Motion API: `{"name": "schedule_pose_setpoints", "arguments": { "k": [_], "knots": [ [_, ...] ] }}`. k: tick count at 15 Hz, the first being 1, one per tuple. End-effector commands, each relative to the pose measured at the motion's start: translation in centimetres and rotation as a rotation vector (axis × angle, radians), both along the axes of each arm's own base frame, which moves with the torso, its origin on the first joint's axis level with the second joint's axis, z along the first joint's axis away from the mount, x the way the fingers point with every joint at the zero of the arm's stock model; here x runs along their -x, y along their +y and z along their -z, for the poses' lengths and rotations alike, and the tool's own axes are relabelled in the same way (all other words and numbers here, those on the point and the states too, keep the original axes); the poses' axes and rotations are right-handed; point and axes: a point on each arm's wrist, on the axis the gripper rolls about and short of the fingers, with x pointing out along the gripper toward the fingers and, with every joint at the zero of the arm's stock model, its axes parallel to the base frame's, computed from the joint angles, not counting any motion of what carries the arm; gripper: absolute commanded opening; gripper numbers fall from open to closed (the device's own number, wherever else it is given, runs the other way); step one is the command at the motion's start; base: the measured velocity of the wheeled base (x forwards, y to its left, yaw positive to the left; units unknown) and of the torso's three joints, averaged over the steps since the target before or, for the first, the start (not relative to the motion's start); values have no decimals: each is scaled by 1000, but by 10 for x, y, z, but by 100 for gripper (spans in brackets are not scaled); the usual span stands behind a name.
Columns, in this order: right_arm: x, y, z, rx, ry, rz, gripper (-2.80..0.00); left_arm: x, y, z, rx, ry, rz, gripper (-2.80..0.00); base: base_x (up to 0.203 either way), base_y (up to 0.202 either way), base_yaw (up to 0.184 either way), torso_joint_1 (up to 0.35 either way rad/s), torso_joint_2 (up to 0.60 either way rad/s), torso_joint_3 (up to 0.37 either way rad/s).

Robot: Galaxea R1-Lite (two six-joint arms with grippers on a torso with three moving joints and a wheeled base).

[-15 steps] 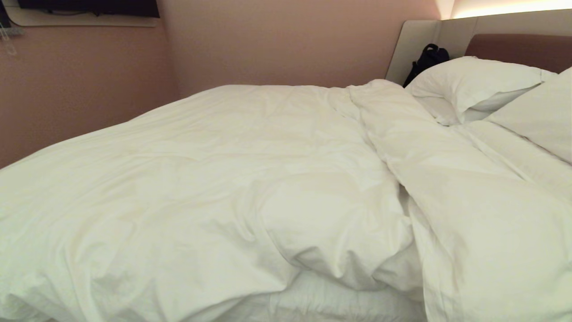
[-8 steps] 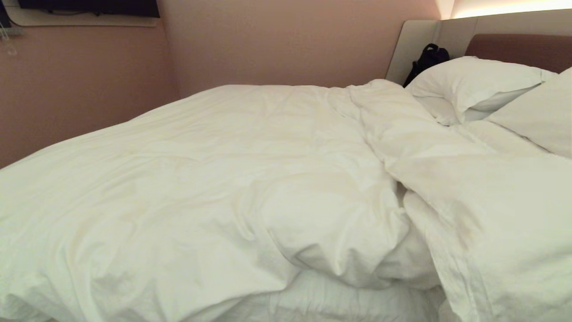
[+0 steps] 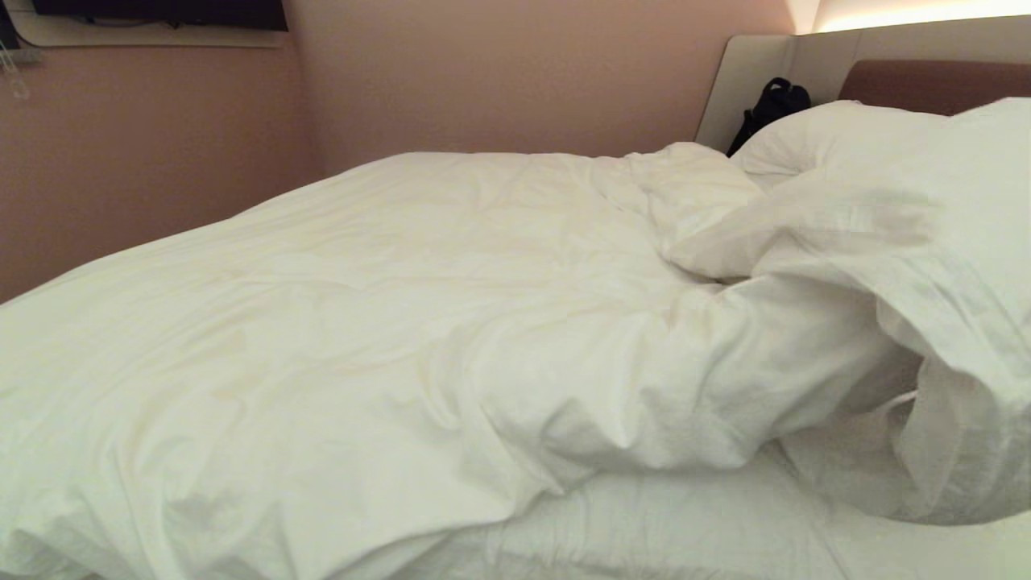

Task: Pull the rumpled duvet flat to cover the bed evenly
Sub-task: Flatten the corners of the folded blanket

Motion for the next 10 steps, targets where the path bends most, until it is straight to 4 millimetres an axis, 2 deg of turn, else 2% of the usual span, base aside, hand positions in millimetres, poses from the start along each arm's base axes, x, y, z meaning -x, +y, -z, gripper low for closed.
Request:
{"name": "schedule_pose_setpoints", "arguments": {
  "k": [1, 4, 7, 10],
  "knots": [
    [-20, -10, -10, -125, 50, -13, -280, 0, 0, 0, 0, -1, 0, -280, 0, 0, 0, 0, 0, 0],
    [-25, -3, -38, -150, 9, -58, -280, 0, 0, 0, 0, -1, 0, -280, 0, 0, 0, 0, 0, 0],
    [-15, 13, -62, -155, -47, -106, -280, 0, 0, 0, 0, -1, 0, -280, 0, 0, 0, 0, 0, 0],
    [-1, 24, -76, -158, -109, -134, -280, 0, 0, 0, 0, -1, 0, -280, 0, 0, 0, 0, 0, 0]
  ]
}}
